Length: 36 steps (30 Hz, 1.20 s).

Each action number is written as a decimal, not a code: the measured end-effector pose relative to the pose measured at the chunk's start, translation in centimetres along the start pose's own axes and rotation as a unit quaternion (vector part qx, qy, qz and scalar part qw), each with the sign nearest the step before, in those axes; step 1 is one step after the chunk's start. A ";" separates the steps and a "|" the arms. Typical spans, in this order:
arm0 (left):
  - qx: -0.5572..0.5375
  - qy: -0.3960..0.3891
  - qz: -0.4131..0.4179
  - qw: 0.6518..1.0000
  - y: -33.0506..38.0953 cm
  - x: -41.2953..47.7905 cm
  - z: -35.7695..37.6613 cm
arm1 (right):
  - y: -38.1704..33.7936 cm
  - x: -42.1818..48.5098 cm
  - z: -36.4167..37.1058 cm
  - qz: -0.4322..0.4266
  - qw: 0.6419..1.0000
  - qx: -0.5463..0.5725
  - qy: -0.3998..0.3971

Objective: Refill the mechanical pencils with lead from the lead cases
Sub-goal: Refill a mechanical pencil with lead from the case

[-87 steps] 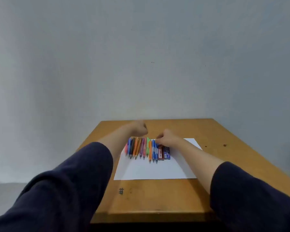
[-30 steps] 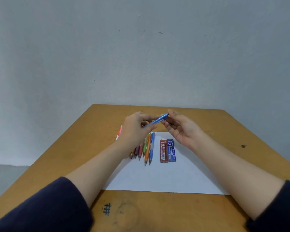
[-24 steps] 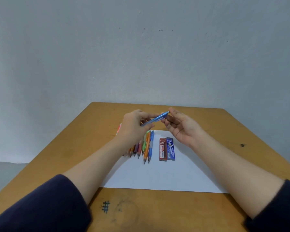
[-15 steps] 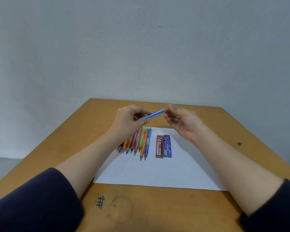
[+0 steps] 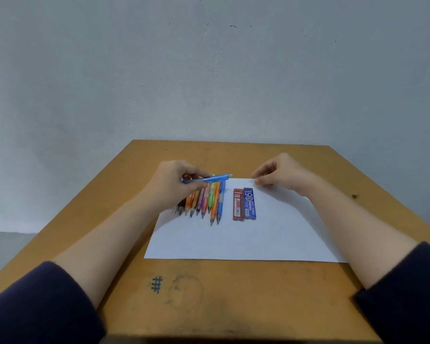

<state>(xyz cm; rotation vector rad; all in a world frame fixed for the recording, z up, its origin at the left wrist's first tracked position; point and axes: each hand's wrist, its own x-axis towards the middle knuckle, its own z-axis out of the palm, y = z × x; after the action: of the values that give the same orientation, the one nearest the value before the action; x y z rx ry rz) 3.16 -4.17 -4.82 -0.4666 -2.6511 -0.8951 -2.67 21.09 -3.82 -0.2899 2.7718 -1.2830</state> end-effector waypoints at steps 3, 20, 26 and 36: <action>0.011 0.006 -0.014 1.000 0.0 0.1 0.5 | -0.3 0.2 0.4 -0.025 0.998 -0.061 0.010; 0.013 0.021 0.004 1.000 0.1 0.1 1.3 | -0.5 0.2 0.1 -0.074 0.989 -0.126 -0.003; 0.013 0.023 0.011 1.000 0.1 0.1 1.3 | -2.8 -0.8 1.0 -0.157 0.980 -0.118 -0.008; 0.000 0.023 -0.002 1.000 0.1 0.1 1.4 | -2.6 -0.8 1.4 -0.184 0.977 -0.105 0.013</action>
<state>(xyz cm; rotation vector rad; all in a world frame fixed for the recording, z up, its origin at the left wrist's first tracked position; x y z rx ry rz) 2.83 -3.22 -5.77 -0.4346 -2.6107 -0.8959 -1.35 18.54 -2.80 -0.8408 2.9761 -1.0528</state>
